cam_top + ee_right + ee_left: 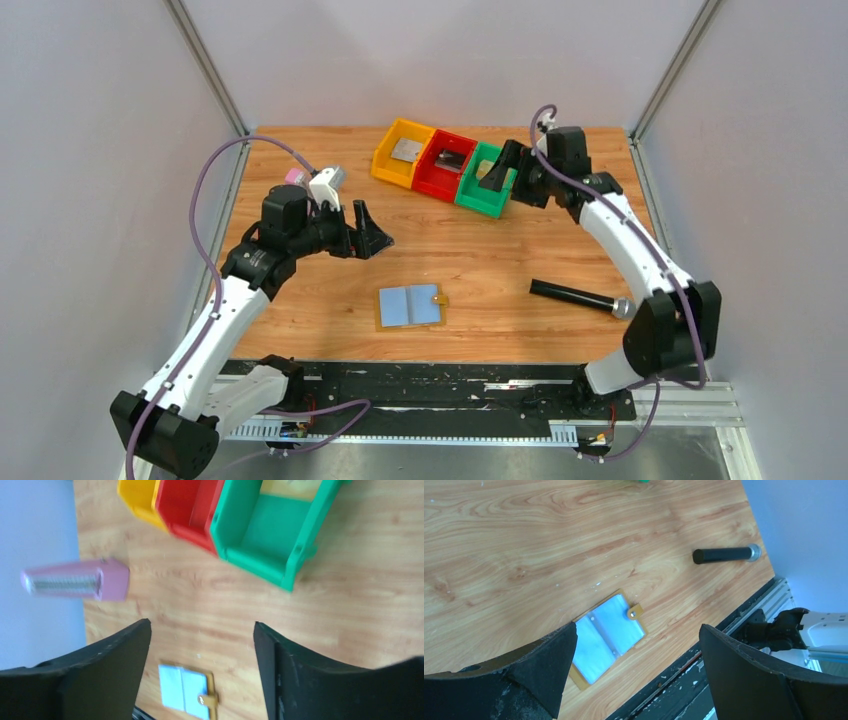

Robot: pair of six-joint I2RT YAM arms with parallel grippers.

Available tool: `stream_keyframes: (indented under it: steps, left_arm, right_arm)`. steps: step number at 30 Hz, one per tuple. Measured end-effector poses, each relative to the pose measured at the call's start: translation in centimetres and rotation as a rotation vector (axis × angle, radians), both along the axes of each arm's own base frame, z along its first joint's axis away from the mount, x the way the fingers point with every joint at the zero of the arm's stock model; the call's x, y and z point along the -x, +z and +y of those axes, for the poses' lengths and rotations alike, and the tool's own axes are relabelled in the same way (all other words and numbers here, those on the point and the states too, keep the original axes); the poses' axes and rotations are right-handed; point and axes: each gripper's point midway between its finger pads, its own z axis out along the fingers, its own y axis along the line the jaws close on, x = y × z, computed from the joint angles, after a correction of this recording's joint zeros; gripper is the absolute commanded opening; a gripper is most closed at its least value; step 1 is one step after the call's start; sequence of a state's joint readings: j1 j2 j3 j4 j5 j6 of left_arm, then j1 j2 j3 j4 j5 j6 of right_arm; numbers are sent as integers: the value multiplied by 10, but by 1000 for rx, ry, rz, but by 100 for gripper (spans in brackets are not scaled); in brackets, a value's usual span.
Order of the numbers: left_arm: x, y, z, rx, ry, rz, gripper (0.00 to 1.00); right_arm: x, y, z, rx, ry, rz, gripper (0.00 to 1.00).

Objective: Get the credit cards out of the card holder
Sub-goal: Reset both arms

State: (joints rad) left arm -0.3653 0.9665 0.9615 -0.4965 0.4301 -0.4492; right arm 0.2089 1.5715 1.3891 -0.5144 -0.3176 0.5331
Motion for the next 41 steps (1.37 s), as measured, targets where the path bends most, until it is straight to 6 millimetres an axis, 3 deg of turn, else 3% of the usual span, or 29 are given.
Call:
stream_keyframes:
  steps: [4,6,12,18,26,31,36,41]
  left_arm:
    - [-2,4,-5,28,-9,13,100]
    - [-3,6,-6,36,-8,15,100]
    - [-6,23,-4,39,11,-13,100]
    - [-3,43,3,43,44,-74,100]
    - [7,53,14,48,83,-131,100]
    - [10,41,17,40,93,-107,100]
    - [12,23,18,25,102,-68,100]
    - [12,21,18,23,103,-63,100]
  right_arm:
    - [61,14,29,32,92,-61,100]
    - [83,24,33,32,111,-100,100]
    - [128,55,12,12,69,-216,100]
    - [163,58,-3,-28,41,-250,100]
    - [194,53,-6,-106,51,-249,100]
    - [203,44,-7,-137,41,-226,100]
    - [205,47,-7,-158,33,-228,100]
    - [206,48,-7,-161,33,-229,100]
